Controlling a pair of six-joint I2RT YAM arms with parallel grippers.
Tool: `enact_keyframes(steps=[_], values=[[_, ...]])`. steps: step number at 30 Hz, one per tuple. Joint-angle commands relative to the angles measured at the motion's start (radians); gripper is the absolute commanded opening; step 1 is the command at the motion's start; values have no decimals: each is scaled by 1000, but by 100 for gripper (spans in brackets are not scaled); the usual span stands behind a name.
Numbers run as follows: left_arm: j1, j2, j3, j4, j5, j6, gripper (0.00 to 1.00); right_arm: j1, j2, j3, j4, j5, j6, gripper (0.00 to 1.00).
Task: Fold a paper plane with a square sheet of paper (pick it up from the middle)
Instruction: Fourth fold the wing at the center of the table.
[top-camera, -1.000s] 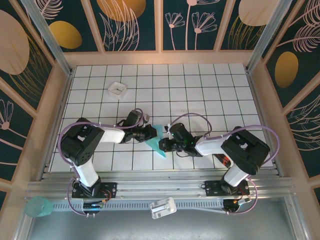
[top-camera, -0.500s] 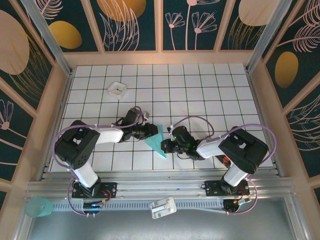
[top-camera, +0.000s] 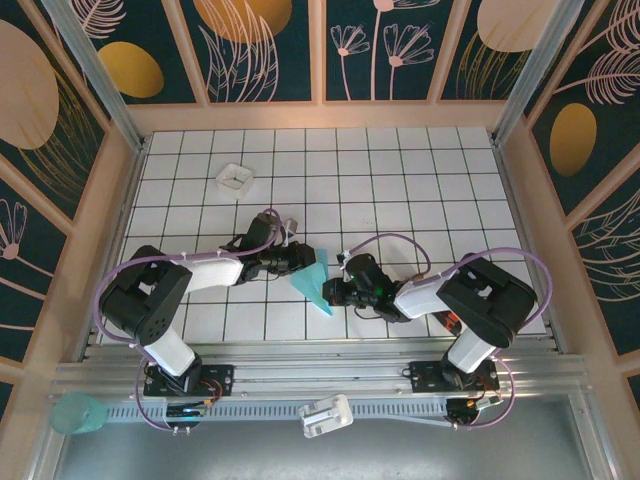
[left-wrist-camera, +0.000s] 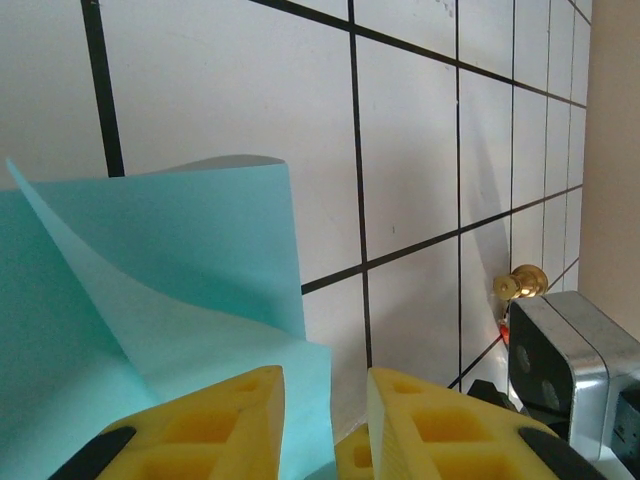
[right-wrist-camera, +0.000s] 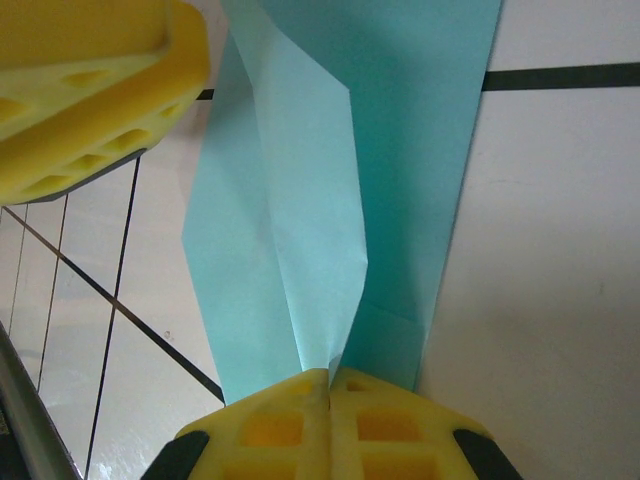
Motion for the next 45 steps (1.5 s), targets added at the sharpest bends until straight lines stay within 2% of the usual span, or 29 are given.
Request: enact_keyframes(steps=[1, 8, 22, 30, 45], values=[[2, 29, 18, -22, 18, 15, 29, -1, -4, -18, -65, 63, 20, 2], [2, 8, -7, -14, -24, -11, 29, 2, 7, -37, -35, 74, 39, 0], [3, 2, -16, -9, -35, -26, 27, -5, -17, -125, 192, 18, 26, 0], [-1, 45, 12, 10, 28, -12, 28, -10, 7, -120, 189, 14, 39, 0], [-6, 149, 62, -9, 33, 23, 27, -13, 31, -110, 170, -3, 32, 1]])
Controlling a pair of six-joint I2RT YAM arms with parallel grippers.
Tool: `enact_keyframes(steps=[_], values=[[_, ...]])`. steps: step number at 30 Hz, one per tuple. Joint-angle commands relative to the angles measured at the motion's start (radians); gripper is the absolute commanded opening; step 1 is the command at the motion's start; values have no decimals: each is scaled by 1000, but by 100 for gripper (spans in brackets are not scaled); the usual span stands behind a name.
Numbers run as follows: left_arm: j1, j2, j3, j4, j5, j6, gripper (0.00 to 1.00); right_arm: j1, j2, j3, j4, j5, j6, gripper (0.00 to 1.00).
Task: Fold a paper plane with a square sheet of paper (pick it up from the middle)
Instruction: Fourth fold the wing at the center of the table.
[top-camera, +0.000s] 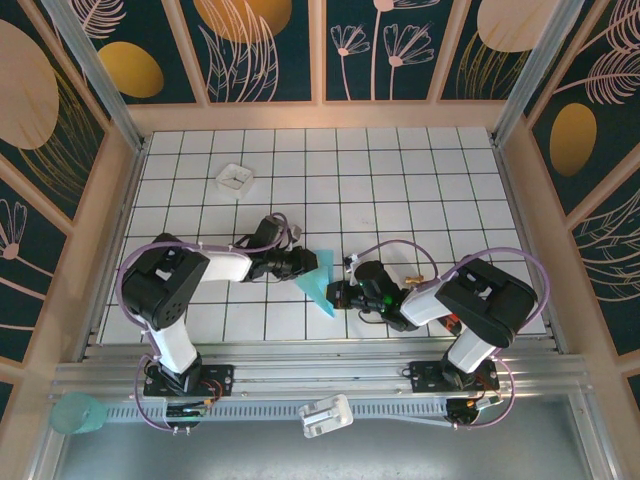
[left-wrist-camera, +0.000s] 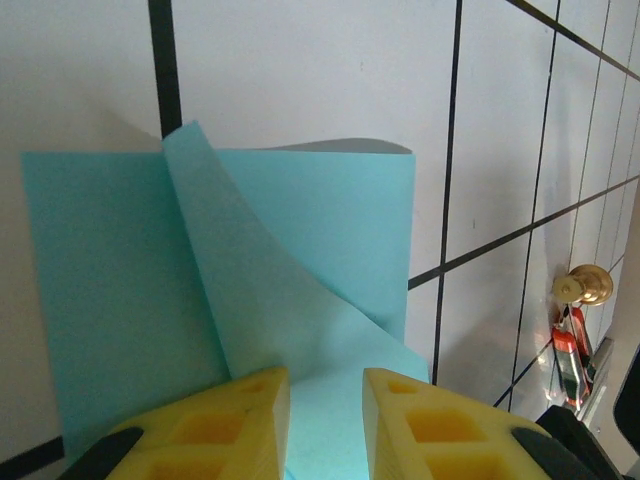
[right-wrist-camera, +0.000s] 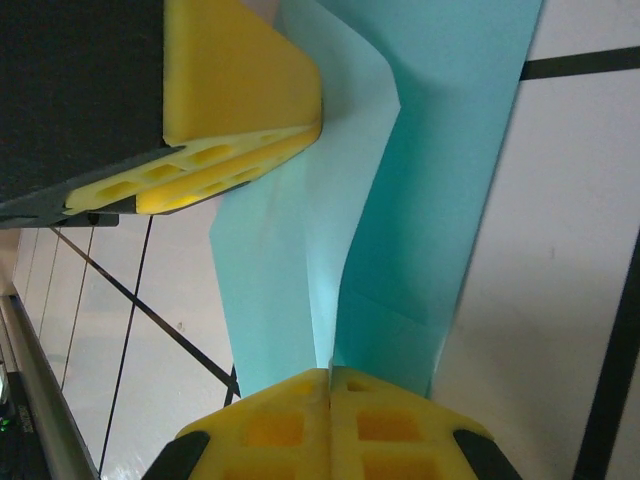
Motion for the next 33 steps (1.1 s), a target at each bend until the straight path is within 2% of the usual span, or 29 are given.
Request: enact_keyframes(steps=[1, 18, 26, 33], values=[[-3, 24, 21, -3, 10, 27, 27, -7, 30, -3, -30, -9, 5, 1], [-3, 49, 14, -62, -56, 92, 27, -14, -9, -17, -67, -17, -10, 12], [-2, 61, 12, -73, -72, 110, 26, -21, -96, -19, -136, -40, -12, 23], [-3, 61, 15, -79, -78, 117, 26, -21, -205, -31, -205, -53, -36, 28]])
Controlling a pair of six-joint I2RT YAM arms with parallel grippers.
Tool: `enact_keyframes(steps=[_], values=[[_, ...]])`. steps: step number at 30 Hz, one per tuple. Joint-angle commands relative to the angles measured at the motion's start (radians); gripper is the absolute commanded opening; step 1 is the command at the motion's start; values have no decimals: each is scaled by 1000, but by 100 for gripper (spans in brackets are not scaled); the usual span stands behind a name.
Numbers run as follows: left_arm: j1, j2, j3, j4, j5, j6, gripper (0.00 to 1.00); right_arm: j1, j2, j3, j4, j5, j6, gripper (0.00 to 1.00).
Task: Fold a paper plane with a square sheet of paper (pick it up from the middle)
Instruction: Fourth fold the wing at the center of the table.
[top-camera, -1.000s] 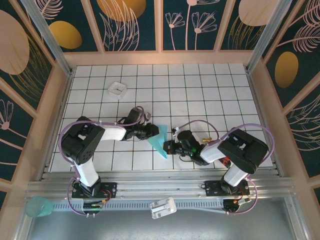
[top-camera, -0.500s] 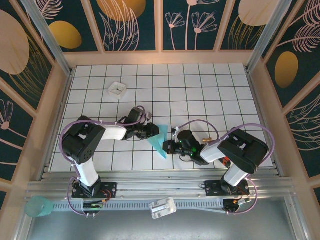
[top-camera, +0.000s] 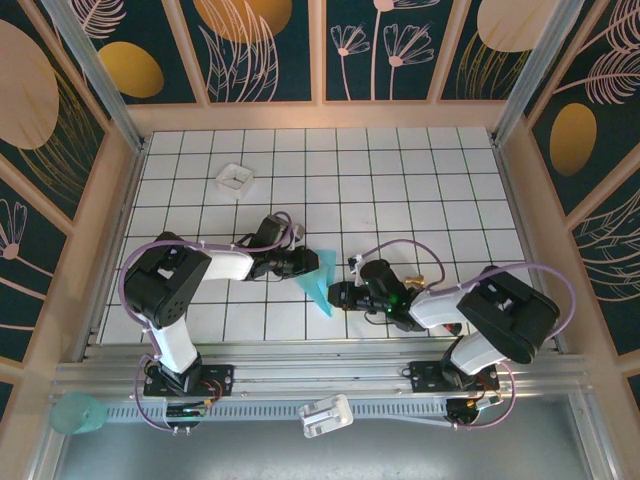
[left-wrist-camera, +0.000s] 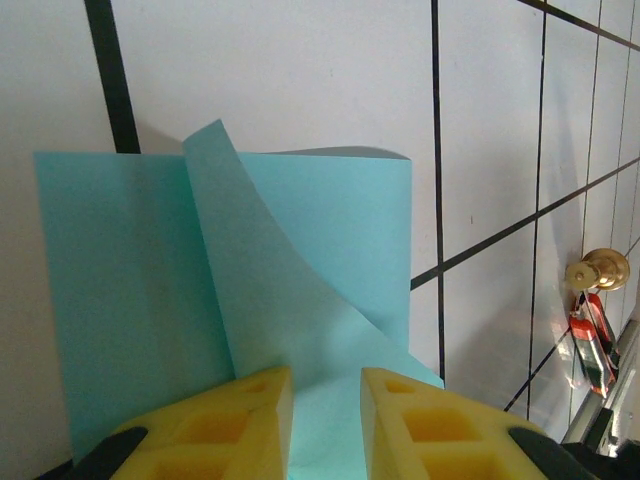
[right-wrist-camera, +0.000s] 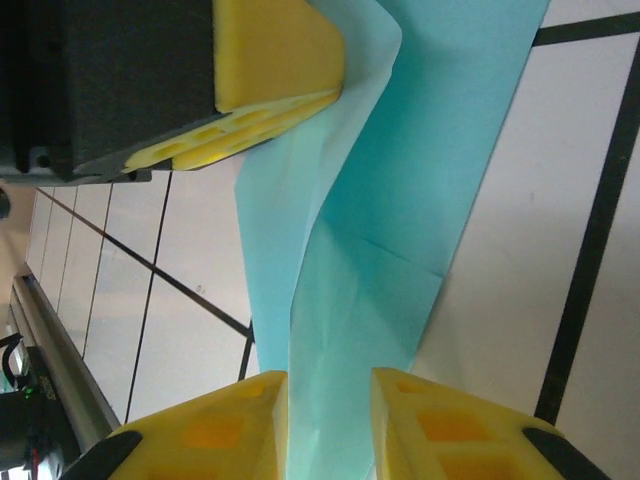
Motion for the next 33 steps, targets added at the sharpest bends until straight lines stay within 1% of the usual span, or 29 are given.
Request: enact_keyframes(steps=[1, 6, 11, 18, 24, 28, 30, 33], values=[[1, 49, 1, -74, -69, 36, 26, -6, -62, -12, -57, -15, -30, 28], [2, 44, 3, -78, -70, 38, 26, 11, -82, -1, -93, -12, -43, 28], [0, 44, 1, -80, -68, 38, 26, 50, -67, 35, -161, 53, -66, 29], [1, 42, 3, -83, -70, 41, 26, 63, -27, 70, -163, 62, -81, 28], [1, 41, 2, -83, -71, 40, 26, 66, -52, 85, -178, 88, -101, 29], [2, 43, 2, -83, -71, 43, 26, 70, -19, 121, -198, 83, -114, 29], [1, 44, 3, -82, -68, 42, 26, 71, -1, 128, -199, 83, -113, 27], [1, 44, 3, -83, -68, 42, 26, 72, 10, 128, -208, 93, -108, 21]])
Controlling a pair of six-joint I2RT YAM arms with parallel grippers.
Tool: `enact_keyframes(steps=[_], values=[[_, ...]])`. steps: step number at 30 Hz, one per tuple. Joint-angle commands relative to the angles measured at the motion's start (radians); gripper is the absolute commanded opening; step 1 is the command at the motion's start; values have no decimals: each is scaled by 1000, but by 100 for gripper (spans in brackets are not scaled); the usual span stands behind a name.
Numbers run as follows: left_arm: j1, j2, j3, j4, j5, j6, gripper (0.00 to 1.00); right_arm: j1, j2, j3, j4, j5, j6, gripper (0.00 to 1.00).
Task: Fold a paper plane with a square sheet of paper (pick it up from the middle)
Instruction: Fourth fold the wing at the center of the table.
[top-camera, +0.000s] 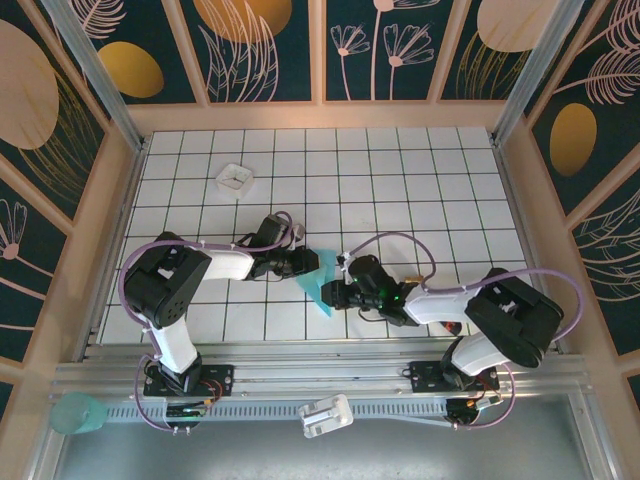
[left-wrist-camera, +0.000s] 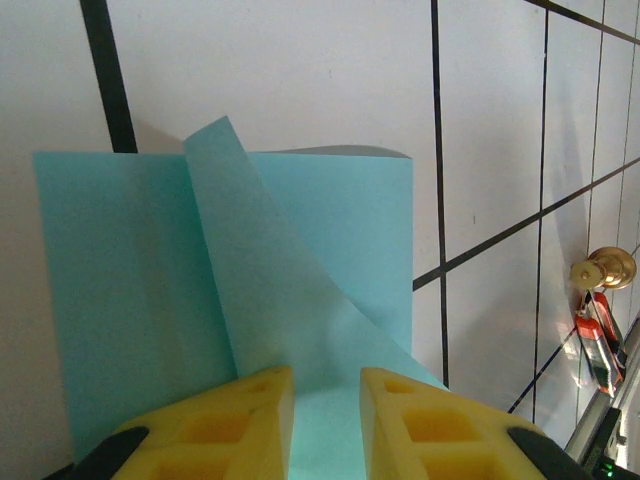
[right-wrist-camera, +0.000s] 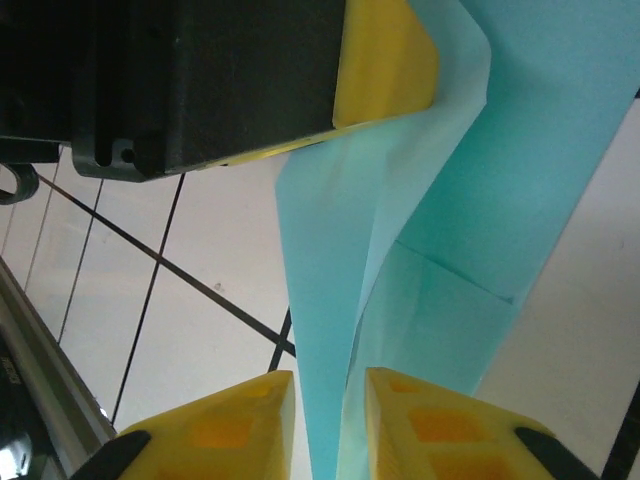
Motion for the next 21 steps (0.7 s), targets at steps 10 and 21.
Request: enact_keyframes(steps=[10, 21], values=[[2, 43, 0, -72, -63, 31, 26, 9, 18, -16, -52, 55, 16, 11], [3, 46, -3, -72, -65, 30, 26, 10, 19, -48, -18, 35, 43, 10]])
